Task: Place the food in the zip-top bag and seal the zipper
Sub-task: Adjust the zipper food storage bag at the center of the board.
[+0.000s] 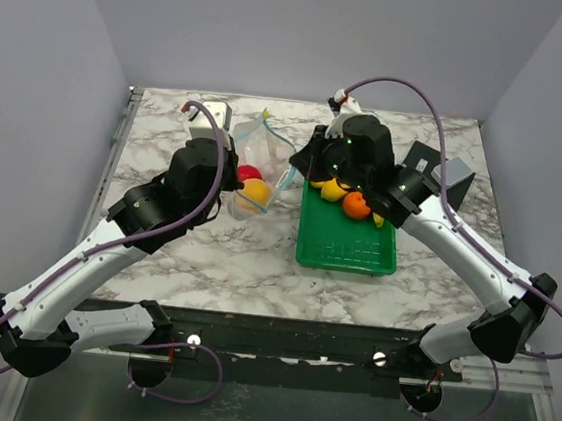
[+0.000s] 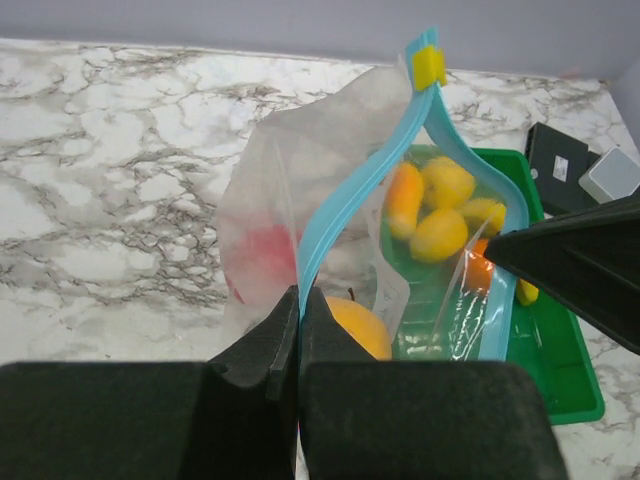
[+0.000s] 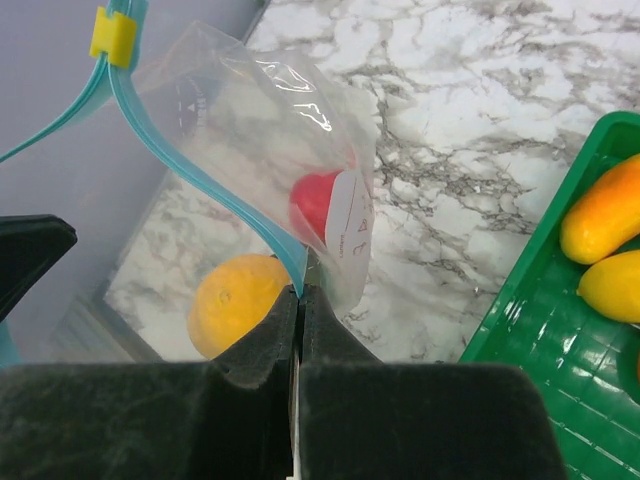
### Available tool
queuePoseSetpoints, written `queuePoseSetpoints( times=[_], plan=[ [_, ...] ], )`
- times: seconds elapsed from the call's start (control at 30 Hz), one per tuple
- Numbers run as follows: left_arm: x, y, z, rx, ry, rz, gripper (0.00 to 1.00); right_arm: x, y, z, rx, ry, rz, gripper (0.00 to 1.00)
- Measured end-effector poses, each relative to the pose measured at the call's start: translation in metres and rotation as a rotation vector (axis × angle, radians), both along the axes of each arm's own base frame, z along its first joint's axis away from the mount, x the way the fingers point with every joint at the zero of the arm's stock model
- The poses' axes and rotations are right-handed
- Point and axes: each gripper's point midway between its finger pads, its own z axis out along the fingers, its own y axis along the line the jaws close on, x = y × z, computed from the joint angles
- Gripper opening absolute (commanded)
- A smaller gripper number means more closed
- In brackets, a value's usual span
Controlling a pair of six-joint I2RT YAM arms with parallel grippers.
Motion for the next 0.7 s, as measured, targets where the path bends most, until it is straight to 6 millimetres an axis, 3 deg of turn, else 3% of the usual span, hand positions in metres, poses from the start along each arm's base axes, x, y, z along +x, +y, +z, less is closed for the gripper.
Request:
queuePoseSetpoints(
  times=[0.1,0.3,0.37,0.43,0.53,0.7],
  plan=[
    [0.002,-0.002,-0.025,0.025,0.035,0.006,0.00,0.003,0.014,-0.037,-0.024,0.068,0.031,0.01],
    [0.008,0.007,-0.146,0.172,0.254,0.045,0.00,-0.005,0.024,-0.165,-0.189,0.326,0.064,0.01],
    [0.011,0.015,-0.175,0.181,0.330,0.062,0.00,-0.008,0.021,-0.176,-0.214,0.353,0.067,0.01],
    [0.014,0.023,-0.186,0.165,0.374,0.076,0.00,-0.009,0.020,-0.168,-0.217,0.341,0.072,0.00],
    [0.024,0.028,-0.167,0.120,0.349,0.087,0.00,-0.002,0.022,-0.134,-0.194,0.269,0.076,0.01],
    [0.038,0.013,-0.081,0.005,0.186,0.042,0.00,0.006,0.017,-0.046,-0.100,0.084,0.061,0.01]
  ],
)
